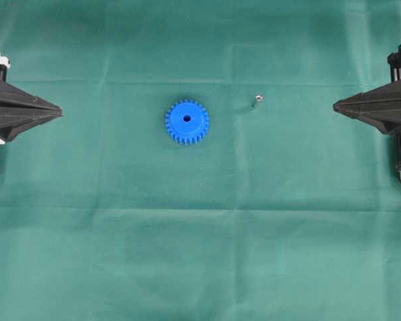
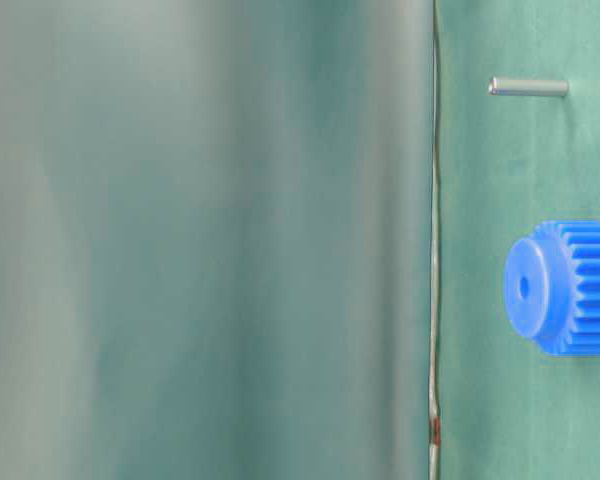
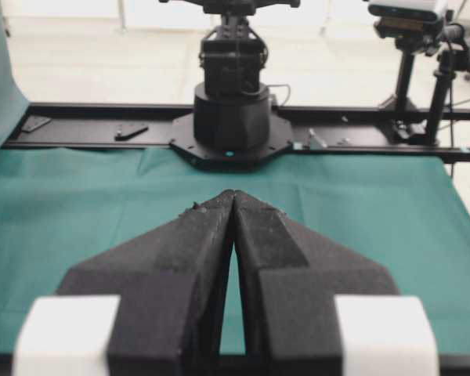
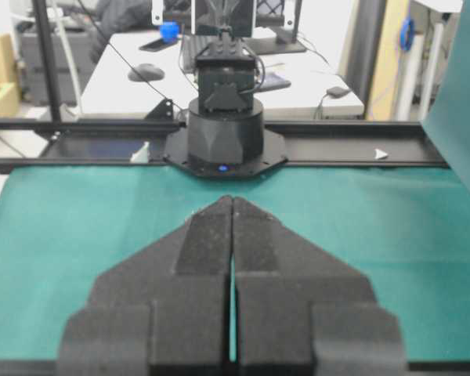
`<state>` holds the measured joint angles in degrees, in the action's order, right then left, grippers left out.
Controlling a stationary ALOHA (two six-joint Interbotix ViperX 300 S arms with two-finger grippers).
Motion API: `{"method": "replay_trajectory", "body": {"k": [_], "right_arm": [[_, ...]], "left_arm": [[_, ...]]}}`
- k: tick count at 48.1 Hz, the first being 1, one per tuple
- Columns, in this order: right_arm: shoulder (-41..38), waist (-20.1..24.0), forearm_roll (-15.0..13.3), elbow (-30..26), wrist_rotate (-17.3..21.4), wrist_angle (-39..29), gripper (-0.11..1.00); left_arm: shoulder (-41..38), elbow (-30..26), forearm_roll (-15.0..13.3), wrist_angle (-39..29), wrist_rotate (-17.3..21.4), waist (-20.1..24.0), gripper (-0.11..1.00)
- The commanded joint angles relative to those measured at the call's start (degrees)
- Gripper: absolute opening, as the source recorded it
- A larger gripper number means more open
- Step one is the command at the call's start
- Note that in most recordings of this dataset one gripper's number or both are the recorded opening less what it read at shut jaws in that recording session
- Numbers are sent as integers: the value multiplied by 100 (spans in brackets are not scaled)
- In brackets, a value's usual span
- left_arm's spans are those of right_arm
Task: Insert the shaft placed at a random location into the center hole of the medium gear at another random location.
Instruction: 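Move the right gripper over the silver shaft and lower around it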
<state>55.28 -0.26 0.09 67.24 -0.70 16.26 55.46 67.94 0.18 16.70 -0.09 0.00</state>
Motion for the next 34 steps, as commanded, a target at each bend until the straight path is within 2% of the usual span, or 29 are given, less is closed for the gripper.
{"method": "replay_trajectory", "body": {"k": [1, 12, 27, 30, 34], "right_arm": [[-79, 9, 0, -79, 62, 44, 1], [-343, -158, 26, -211, 88, -343, 1], [-1002, -501, 123, -167, 105, -246, 1], [-1230, -624, 176, -167, 105, -220, 5], [-1600, -791, 264, -185, 105, -185, 18]], "left_arm": [[-105, -246, 70, -53, -18, -79, 0], [-167, -290, 70, -88, -26, -97, 0], [-132, -281, 70, -114, -18, -97, 0], [-123, -290, 70, -114, -18, -97, 0], [-123, -290, 70, -114, -18, -88, 0]]}}
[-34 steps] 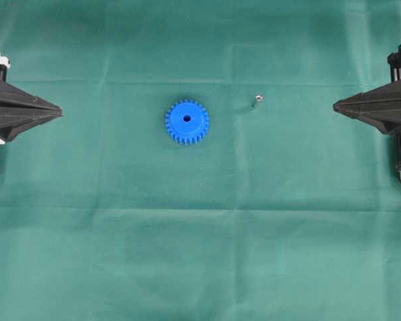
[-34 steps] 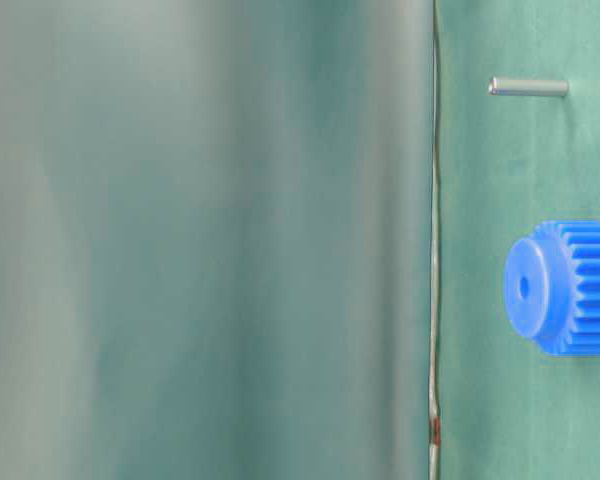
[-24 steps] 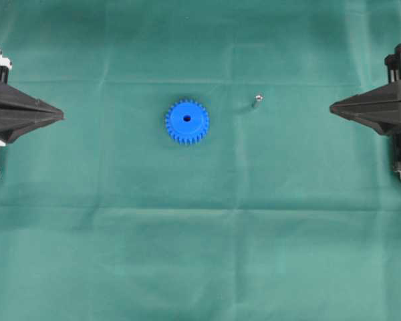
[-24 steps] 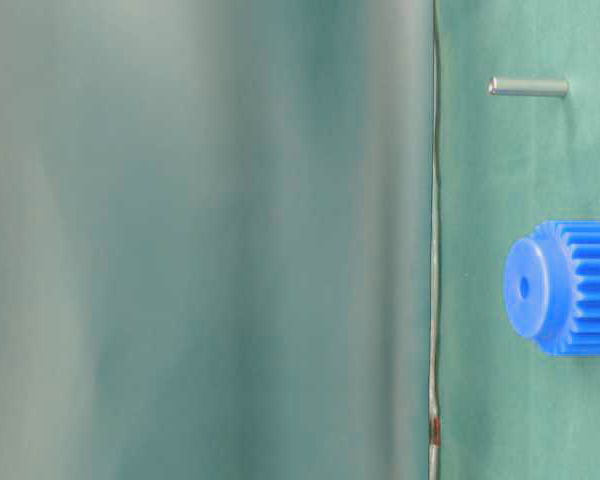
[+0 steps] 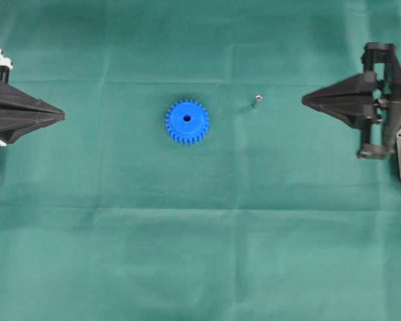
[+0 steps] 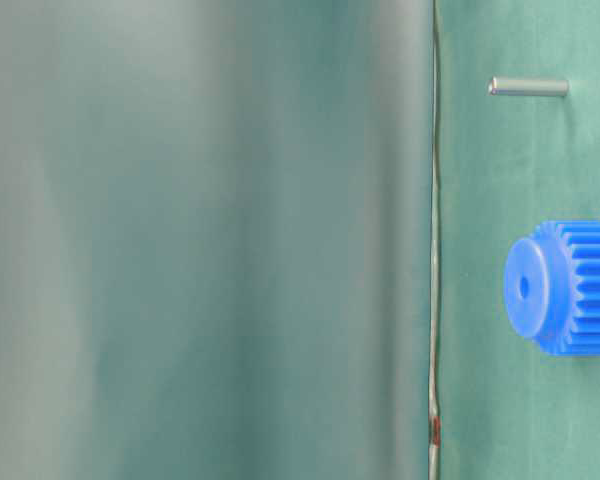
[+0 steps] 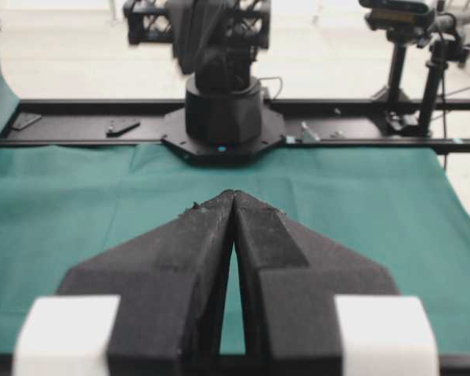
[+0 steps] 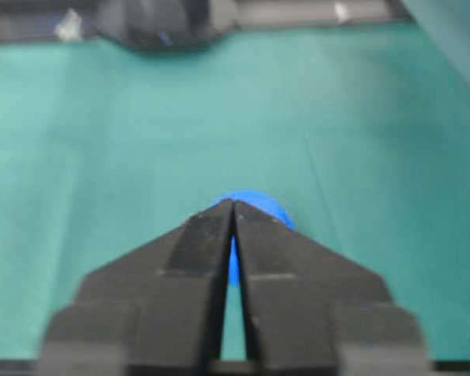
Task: Insert the shaft placed at a random location into the center hole of the medium gear at another random location.
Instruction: 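Move the right gripper over the silver shaft and lower around it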
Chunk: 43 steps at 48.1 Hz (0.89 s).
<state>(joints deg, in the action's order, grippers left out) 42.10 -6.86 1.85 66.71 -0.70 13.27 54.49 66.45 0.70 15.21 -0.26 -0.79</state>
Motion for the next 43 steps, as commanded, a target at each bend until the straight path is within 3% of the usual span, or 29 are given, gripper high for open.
{"method": "replay_trajectory", "body": {"k": [1, 10, 13, 26, 43], "right_arm": [[-378, -167, 114, -132, 105, 123, 22], [-1441, -492, 167, -211, 105, 439, 77], [-1775, -554, 158, -246, 105, 580, 88], [-3094, -747, 220, -457, 97, 1116, 84], [-3955, -870, 290, -492, 97, 1661, 84]], "left_arm": [[-26, -132, 18, 35, 0, -18, 0], [-26, -141, 18, 35, 0, -18, 0], [-35, -132, 18, 35, 0, -18, 0], [-35, -132, 18, 35, 0, -9, 0], [-62, -123, 18, 18, 9, 0, 0]]}}
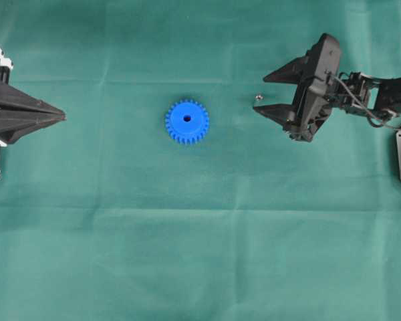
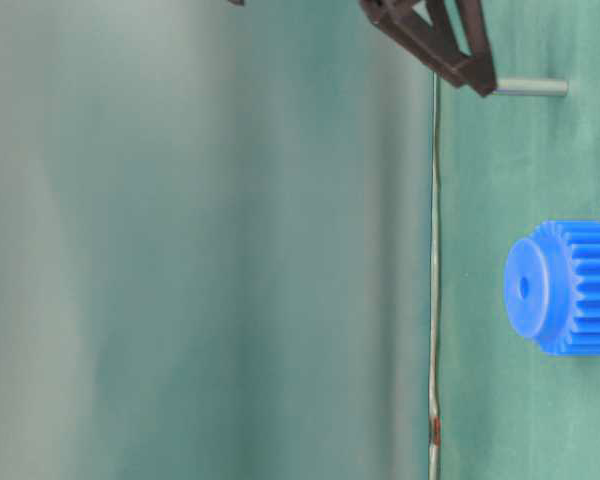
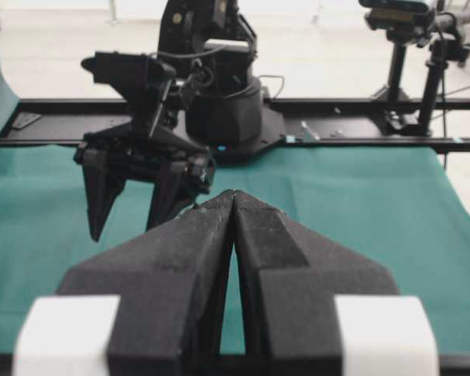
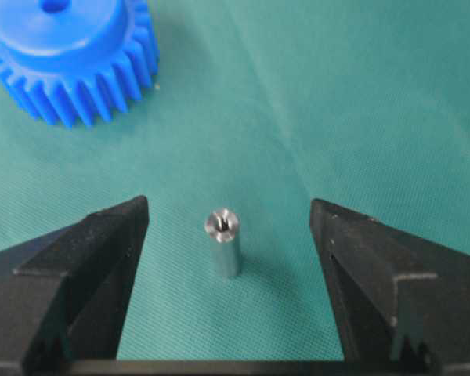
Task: Insert the shaft placed at a random location into the center hole of the medium gear at another random location.
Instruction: 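Move the right gripper over the silver shaft and lower around it, then close the right gripper on the silver shaft and lift it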
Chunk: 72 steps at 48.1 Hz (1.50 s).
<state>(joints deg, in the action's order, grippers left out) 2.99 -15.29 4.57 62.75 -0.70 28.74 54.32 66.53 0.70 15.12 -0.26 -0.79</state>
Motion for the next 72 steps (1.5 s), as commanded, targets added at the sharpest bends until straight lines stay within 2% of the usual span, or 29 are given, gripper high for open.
{"method": "replay_trajectory", "body": {"k": [1, 12, 17, 21, 28, 30, 50, 66, 72], "right_arm": [[-79, -26, 18, -105, 97, 123, 84], [-202, -26, 35, -114, 97, 132, 82], [-202, -26, 26, -105, 88, 132, 77], [-202, -26, 18, -97, 70, 132, 61], [-202, -26, 9, -97, 53, 123, 19], [-202, -26, 9, -97, 53, 114, 13], [-114, -26, 26, -149, 88, 70, 13], [1063, -26, 18, -308, 88, -1081, 13], [1406, -9, 9, -316, 88, -1318, 13]], "left_arm": [[-44, -132, 18, 26, 9, 9, 0], [-44, -123, 18, 18, 9, 26, 0], [-44, -123, 18, 9, 9, 26, 0], [-44, -123, 18, 9, 9, 26, 0], [-44, -123, 18, 9, 9, 26, 0], [-44, -123, 26, 9, 9, 26, 0], [-44, -123, 26, 0, 9, 26, 0], [-26, -123, 18, -62, 0, 26, 0], [-26, -123, 18, -62, 0, 26, 0]]}}
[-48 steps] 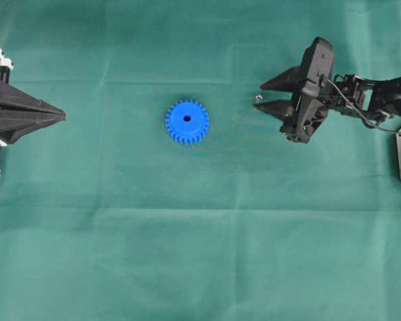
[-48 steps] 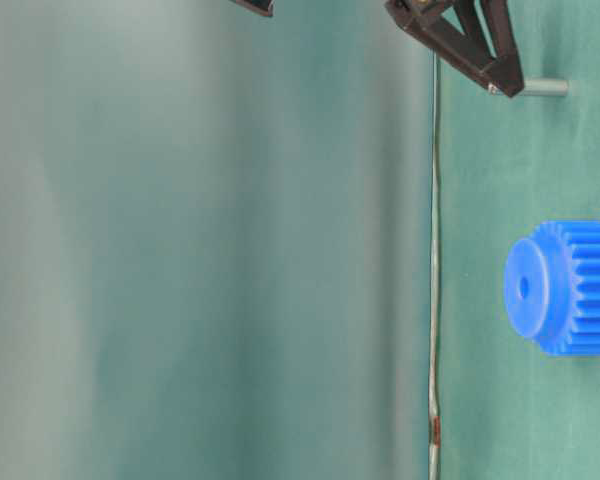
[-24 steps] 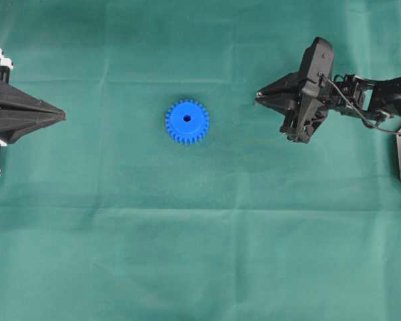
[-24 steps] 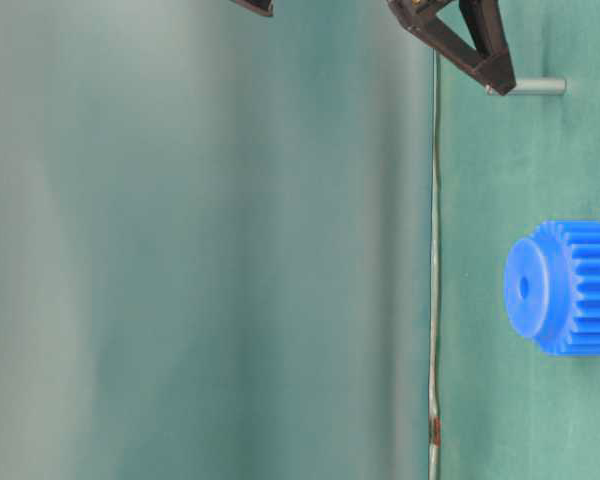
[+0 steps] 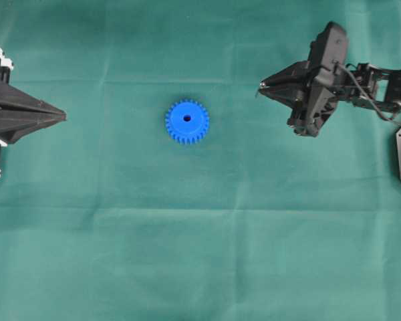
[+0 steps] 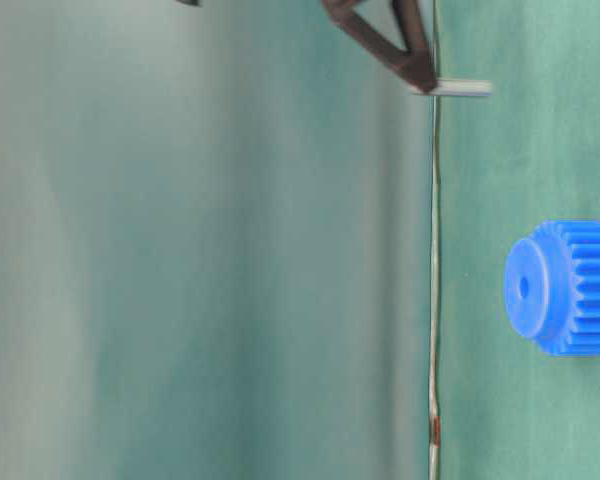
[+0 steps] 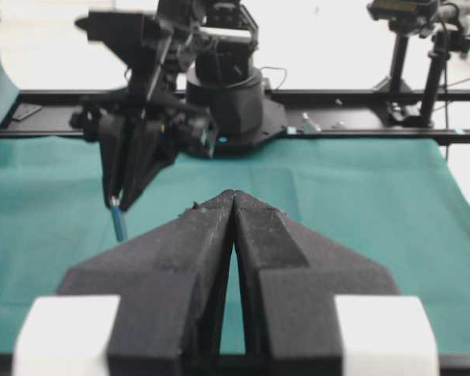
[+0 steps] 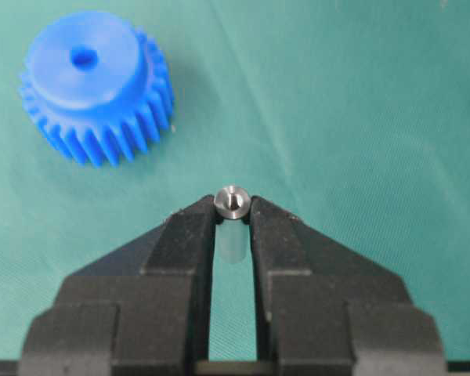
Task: Insert the shaft placed at a random location into the center hole of the medium gear at another random location.
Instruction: 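Close the right gripper on the silver shaft and lift it, then carry the shaft with the right gripper left toward the blue gear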
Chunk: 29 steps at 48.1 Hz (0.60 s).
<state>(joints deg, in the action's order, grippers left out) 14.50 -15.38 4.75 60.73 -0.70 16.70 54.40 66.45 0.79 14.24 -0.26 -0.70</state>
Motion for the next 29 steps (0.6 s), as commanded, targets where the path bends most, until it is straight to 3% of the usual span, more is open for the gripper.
{"method": "replay_trajectory", "body": {"k": [1, 29], "right_arm": [[290, 9, 0, -114, 88, -132, 13], [-70, 176, 0, -475, 97, -158, 13]], "left_arm": [[-35, -114, 18, 35, 0, 18, 0], [-26, -114, 9, 26, 0, 18, 0]]}}
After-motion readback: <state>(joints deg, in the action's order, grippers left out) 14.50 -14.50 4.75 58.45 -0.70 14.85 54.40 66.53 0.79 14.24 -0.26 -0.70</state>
